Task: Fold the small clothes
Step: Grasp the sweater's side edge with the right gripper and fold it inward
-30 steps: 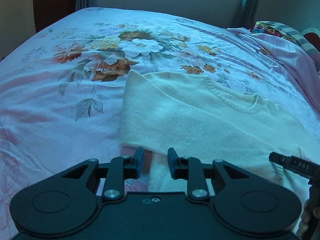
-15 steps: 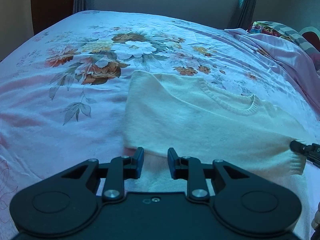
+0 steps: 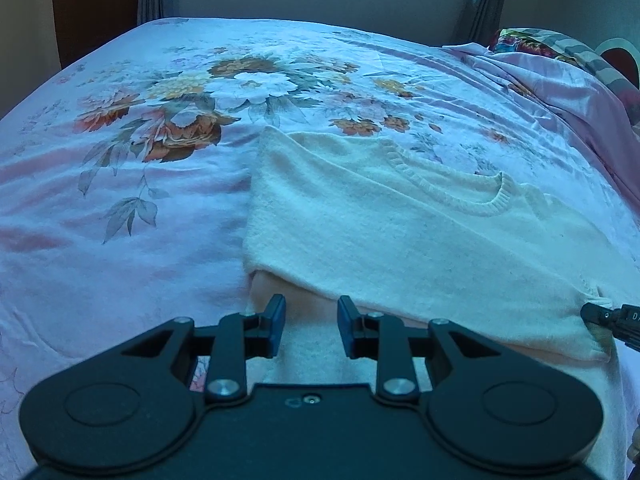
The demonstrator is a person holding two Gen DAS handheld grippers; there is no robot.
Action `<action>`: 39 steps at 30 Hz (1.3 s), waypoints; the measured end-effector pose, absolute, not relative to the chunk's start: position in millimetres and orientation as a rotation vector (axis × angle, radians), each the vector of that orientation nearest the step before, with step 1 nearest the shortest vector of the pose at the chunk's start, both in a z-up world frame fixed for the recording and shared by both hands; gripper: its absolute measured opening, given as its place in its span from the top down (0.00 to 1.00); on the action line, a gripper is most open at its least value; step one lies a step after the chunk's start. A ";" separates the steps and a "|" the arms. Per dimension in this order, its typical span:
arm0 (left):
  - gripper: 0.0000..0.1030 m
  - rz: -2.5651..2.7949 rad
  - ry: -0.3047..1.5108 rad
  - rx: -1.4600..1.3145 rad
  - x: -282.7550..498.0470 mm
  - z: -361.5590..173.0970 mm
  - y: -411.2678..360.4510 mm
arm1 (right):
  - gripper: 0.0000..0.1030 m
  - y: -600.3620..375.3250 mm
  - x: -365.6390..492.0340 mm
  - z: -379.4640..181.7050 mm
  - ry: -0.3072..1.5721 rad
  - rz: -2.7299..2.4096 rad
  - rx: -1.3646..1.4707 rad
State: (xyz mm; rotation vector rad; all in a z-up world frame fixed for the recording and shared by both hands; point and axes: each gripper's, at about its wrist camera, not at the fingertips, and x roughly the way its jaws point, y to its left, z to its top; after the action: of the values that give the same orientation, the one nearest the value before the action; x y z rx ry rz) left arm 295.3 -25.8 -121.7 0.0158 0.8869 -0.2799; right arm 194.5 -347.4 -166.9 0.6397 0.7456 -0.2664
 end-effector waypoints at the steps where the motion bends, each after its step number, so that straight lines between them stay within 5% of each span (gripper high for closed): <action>1: 0.75 -0.281 0.886 0.013 295.5 -121.0 -25.5 | 0.94 -348.2 191.4 -164.5 0.738 -0.281 0.635; 8: 0.75 -0.309 0.867 0.006 306.6 -117.5 -38.7 | 0.93 -338.7 168.4 -134.6 0.612 -0.337 0.531; 21: 0.71 -0.204 0.904 -0.046 400.3 -148.2 -63.2 | 0.94 -321.0 203.3 -166.3 0.736 -0.246 0.448; 27: 0.71 -0.231 0.847 0.094 345.2 -141.5 -63.5 | 0.94 -317.1 191.6 -155.5 0.730 -0.216 0.421; 32: 0.57 -0.248 0.858 0.110 298.6 -145.3 -57.3 | 0.94 -304.8 188.8 -169.3 0.811 -0.189 0.356; 39: 0.55 -0.238 0.919 0.063 268.5 -139.5 -53.0 | 0.94 -297.9 173.7 -162.5 0.860 -0.202 0.375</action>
State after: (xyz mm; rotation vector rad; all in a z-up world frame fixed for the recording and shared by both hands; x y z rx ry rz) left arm 268.5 -53.0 -139.5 0.0631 0.9187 -0.2380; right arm 173.7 -297.9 -162.5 0.3745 0.8603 -0.2017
